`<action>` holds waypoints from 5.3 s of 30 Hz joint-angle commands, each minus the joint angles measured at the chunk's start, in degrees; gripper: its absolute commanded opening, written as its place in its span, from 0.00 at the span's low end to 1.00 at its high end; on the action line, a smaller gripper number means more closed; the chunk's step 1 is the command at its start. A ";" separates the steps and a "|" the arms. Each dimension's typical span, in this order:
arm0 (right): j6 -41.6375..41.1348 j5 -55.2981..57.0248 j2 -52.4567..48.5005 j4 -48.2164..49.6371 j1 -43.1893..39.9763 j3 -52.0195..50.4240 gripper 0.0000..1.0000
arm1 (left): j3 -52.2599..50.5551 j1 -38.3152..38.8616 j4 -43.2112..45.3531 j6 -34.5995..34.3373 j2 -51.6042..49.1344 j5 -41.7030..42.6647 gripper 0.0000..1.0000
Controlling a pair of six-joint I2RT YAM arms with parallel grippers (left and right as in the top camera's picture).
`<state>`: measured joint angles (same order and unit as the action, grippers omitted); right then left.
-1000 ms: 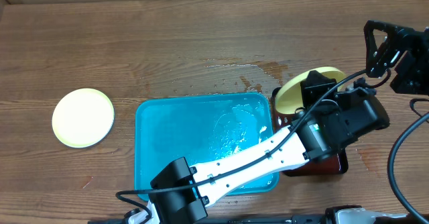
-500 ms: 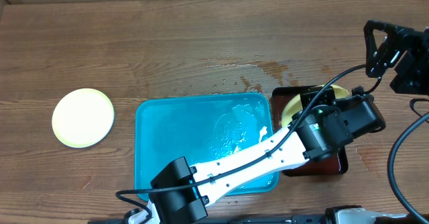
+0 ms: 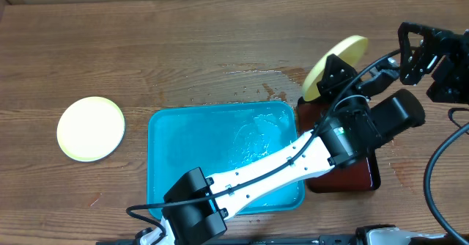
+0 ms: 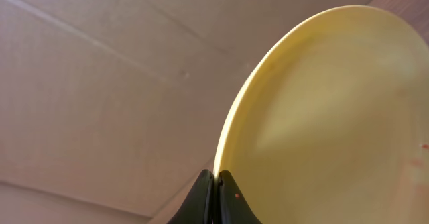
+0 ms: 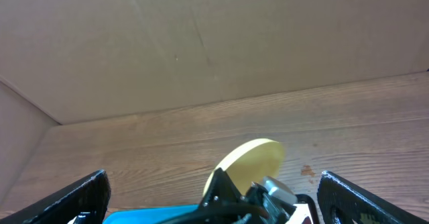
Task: Clean dirty plates on tray and stack at the side
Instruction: 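Hold the yellow plate tilted above the brown tray with left gripper, then carry the yellow plate left over the teal tray toward the plate stack, then lower the yellow plate onto the stacked plates at left, then open the left gripper and release the yellow plate on the stack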
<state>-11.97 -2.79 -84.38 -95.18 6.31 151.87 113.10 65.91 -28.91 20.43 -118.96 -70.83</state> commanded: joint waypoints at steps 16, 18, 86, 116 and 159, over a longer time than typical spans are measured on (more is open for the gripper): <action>0.22 -0.33 0.52 0.31 -0.11 0.39 1.00 | 1.16 0.39 -20.20 -14.69 -0.42 30.73 0.04; 0.22 -0.33 0.52 0.28 -0.11 0.39 1.00 | 1.16 -0.28 -20.55 -16.24 -0.42 31.82 0.04; 0.22 -0.35 -1.90 -1.86 -0.11 -1.81 1.00 | -69.55 -128.67 -4.31 -55.04 43.60 101.24 0.04; 0.02 -0.35 -1.90 -1.86 -0.11 -1.81 1.00 | -69.29 -119.08 1.25 -58.16 29.03 93.46 0.04; 1.60 -0.31 -1.90 0.28 -0.11 -1.81 1.00 | -48.50 -105.98 -9.42 -32.33 56.50 101.20 0.85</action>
<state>-11.03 -2.79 -86.52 -95.22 6.33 150.15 62.78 -42.52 -38.15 -20.69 -67.07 27.57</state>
